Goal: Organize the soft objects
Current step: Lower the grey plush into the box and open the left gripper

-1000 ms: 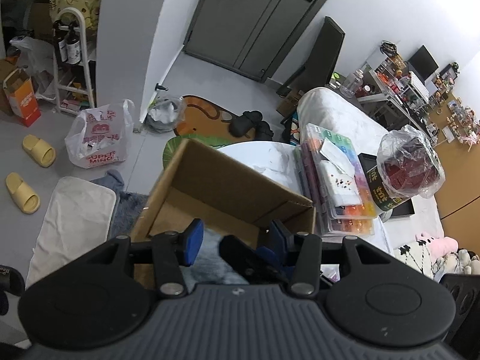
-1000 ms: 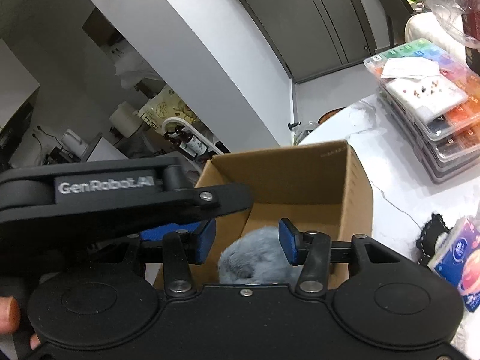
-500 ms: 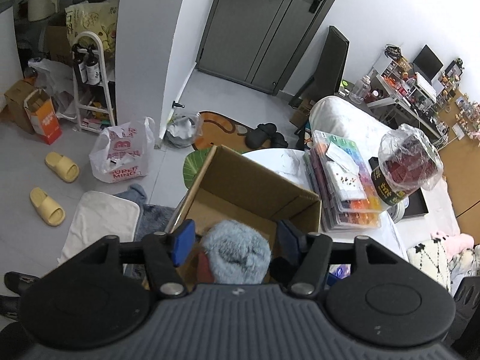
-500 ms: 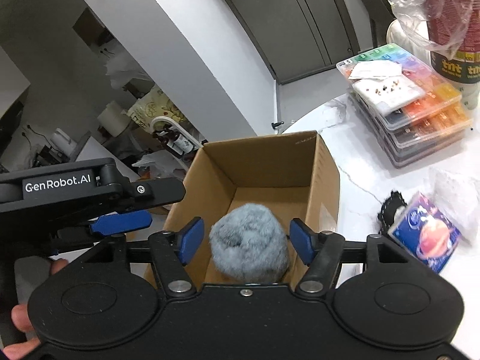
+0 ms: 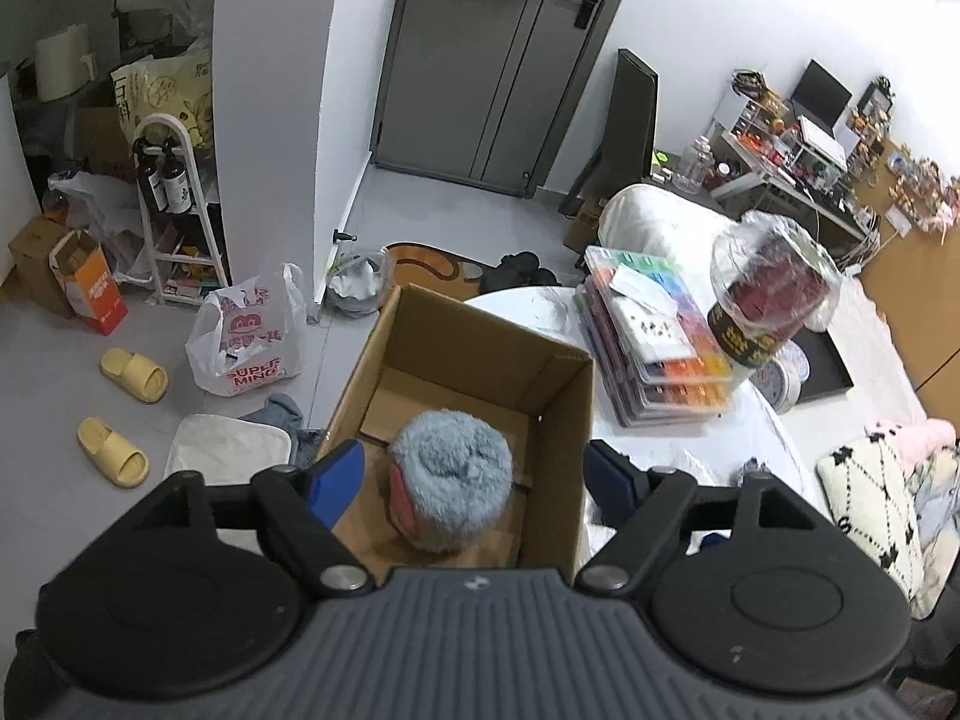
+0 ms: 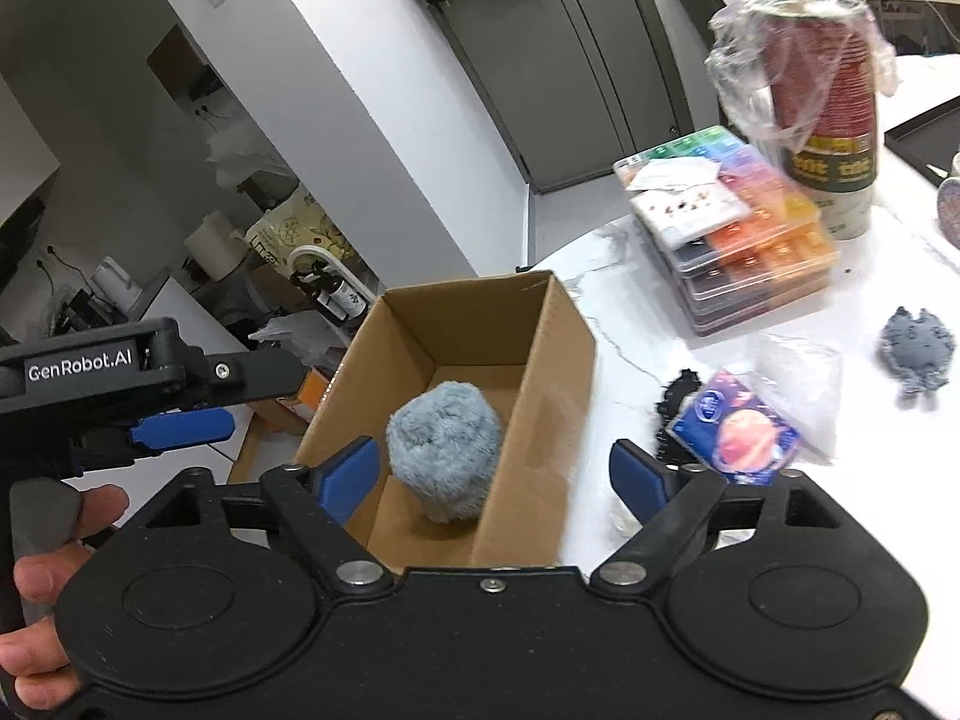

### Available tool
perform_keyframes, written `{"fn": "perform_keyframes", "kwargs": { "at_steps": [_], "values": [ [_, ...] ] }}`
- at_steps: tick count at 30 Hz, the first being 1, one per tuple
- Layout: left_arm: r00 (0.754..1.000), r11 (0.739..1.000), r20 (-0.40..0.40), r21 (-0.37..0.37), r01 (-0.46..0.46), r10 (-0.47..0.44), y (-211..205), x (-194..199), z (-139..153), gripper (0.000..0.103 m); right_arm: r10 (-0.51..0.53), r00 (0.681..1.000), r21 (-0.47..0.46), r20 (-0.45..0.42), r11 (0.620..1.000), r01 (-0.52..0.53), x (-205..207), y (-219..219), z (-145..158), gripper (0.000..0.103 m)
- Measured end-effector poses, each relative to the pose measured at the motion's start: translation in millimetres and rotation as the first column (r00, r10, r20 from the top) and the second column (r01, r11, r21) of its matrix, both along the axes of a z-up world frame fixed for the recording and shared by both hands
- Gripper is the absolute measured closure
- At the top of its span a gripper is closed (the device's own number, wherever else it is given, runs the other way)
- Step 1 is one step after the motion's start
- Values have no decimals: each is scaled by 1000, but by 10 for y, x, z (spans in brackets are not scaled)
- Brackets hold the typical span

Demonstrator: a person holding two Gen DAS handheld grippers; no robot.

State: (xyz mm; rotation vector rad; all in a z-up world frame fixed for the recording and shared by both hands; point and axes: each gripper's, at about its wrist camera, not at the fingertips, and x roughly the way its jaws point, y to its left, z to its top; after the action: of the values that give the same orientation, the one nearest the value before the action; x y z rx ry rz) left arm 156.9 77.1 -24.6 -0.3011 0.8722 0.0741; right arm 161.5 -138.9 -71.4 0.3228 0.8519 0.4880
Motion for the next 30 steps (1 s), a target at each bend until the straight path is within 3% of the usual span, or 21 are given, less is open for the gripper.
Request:
{"fn": "perform_keyframes", "kwargs": {
  "at_steps": [5,16,24,30],
  "values": [
    [1000,998,0,51,21,-21,-155,-98,35,17,-1,1000,-16,20,1000,1,-88,-174,23,11],
    [995,992,-2,87,95,-95,-486,-279,87,17,19,998,-51,62,999,-16,-216,-629,100,5],
    [994,988,-3,116,106,-106,-675,-446,63,17,19,997,-104,78,994,-10,-234,-979,94,4],
    [997,988,-3,132,83,-83,-752,-557,18,17,3,996,-59,90,998,2,-208,-1222,125,3]
  ]
}}
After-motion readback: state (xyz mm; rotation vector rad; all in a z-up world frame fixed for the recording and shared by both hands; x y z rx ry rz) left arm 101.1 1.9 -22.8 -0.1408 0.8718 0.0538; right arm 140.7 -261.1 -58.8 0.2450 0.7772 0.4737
